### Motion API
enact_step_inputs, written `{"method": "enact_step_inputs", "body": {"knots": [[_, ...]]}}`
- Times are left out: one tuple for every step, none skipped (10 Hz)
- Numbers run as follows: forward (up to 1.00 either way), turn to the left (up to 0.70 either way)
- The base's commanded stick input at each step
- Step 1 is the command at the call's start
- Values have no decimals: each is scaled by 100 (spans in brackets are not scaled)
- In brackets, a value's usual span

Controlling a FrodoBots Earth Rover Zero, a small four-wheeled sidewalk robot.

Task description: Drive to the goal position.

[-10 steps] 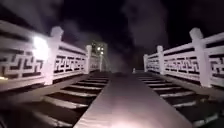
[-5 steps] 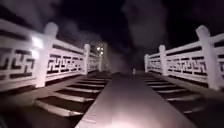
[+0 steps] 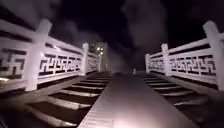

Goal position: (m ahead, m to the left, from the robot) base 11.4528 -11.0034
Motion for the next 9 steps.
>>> {"method": "enact_step_inputs", "body": {"knots": [[45,0],[45,0],[45,0],[45,0],[45,0],[45,0],[45,0],[45,-27],[45,-27]]}}
